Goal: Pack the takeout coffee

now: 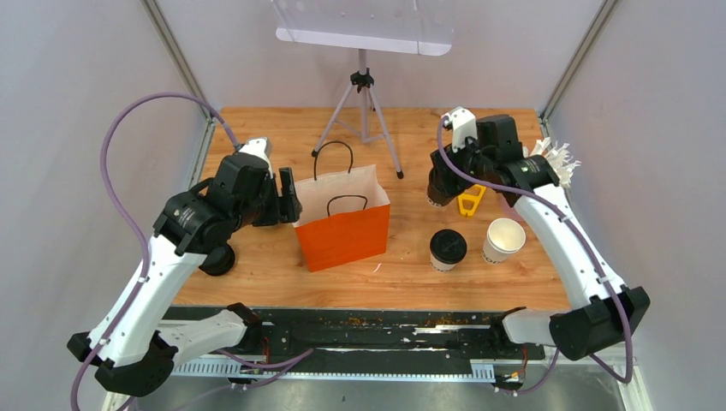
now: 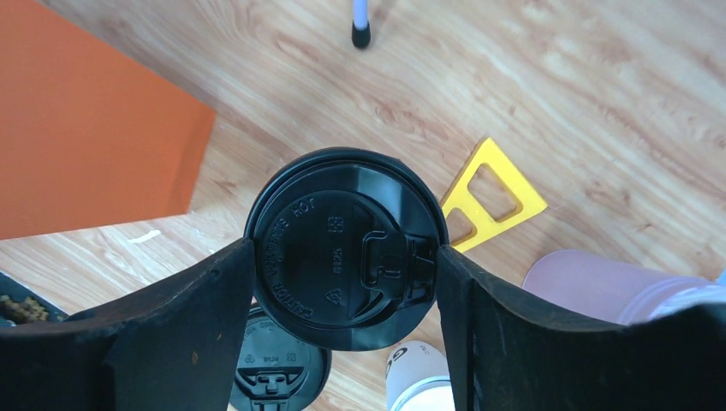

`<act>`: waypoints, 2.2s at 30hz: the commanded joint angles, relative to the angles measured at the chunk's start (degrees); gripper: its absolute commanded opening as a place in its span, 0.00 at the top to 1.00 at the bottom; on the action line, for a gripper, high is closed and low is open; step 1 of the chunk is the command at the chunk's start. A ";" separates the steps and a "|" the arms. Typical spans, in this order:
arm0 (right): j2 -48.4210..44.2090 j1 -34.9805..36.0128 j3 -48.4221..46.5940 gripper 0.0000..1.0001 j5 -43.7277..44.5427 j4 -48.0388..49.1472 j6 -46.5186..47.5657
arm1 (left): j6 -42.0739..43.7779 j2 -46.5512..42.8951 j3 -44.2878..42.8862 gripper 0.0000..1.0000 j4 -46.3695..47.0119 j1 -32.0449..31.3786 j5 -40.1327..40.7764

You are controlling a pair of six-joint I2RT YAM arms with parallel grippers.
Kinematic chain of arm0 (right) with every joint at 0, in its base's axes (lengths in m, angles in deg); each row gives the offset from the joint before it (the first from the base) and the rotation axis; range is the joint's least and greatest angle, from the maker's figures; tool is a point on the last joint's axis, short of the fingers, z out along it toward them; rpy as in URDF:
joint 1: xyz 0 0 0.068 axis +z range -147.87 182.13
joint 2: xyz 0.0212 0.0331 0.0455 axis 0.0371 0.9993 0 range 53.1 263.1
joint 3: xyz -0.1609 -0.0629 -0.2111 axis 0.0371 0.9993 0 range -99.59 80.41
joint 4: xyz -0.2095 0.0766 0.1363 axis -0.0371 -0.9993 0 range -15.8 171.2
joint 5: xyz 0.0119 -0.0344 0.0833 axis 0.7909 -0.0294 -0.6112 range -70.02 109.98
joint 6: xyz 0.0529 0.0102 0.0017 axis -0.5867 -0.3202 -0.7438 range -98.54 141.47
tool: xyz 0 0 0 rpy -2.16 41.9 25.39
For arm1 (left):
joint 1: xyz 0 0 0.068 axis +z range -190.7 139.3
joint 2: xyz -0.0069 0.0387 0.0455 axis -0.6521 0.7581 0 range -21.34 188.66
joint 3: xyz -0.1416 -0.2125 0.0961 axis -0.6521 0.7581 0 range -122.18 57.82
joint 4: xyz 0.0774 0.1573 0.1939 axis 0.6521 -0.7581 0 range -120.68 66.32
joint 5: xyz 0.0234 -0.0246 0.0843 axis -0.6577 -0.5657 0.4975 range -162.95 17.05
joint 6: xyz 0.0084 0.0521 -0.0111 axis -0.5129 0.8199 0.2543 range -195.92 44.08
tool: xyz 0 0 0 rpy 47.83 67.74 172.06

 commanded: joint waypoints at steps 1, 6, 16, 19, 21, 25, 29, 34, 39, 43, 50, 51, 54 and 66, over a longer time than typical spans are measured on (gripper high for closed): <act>-4.67 1.30 -7.21 0.30 -0.33 -3.05 -2.80 | -0.26 1.48 0.91 0.21 3.97 0.21 1.98; -7.15 3.00 -13.92 0.30 -0.51 -6.38 -4.66 | 1.23 3.68 0.82 0.26 3.89 0.21 3.33; -12.10 9.42 -18.54 0.31 -0.42 -4.70 -11.35 | 4.22 6.80 0.85 0.37 2.25 0.20 5.78; -12.40 11.46 -18.30 0.32 -0.26 -4.64 -12.88 | 5.11 5.59 2.84 0.49 5.61 0.24 3.23; -12.67 12.98 -18.28 0.31 0.14 -4.20 -13.74 | 5.65 5.11 3.65 0.62 7.40 0.21 0.99; -13.22 15.74 -19.18 0.32 0.25 -2.20 -16.97 | 7.22 4.44 4.44 0.86 8.54 0.22 -3.57; -13.21 19.59 -19.83 0.32 -1.02 0.51 -18.25 | 9.99 2.67 4.87 0.99 10.08 0.28 -8.91; -13.45 26.74 -18.25 0.32 -0.14 4.47 -16.25 | 12.46 0.37 4.97 1.00 11.51 0.27 -13.46; -12.00 29.91 -17.84 0.31 1.11 5.68 -14.35 | 14.08 -1.33 5.66 1.00 11.94 0.28 -17.64; -10.53 32.48 -16.73 0.31 1.19 7.31 -11.25 | 15.97 -2.09 7.57 1.00 12.63 0.23 -21.53; -7.67 40.25 -12.75 0.29 4.48 8.05 -5.63 | 15.02 -2.37 8.75 0.94 11.40 0.26 -18.76; -7.31 41.03 -11.89 0.29 5.22 8.83 -4.82 | 14.85 -2.61 8.70 0.93 11.40 0.25 -17.63; -5.63 41.91 -9.61 0.28 5.72 11.09 -1.67 | 14.16 -3.63 8.44 0.86 11.27 0.22 -14.08; -2.17 43.59 -7.33 0.28 4.47 11.83 4.49 | 10.50 -4.50 3.59 0.52 2.13 0.21 -2.93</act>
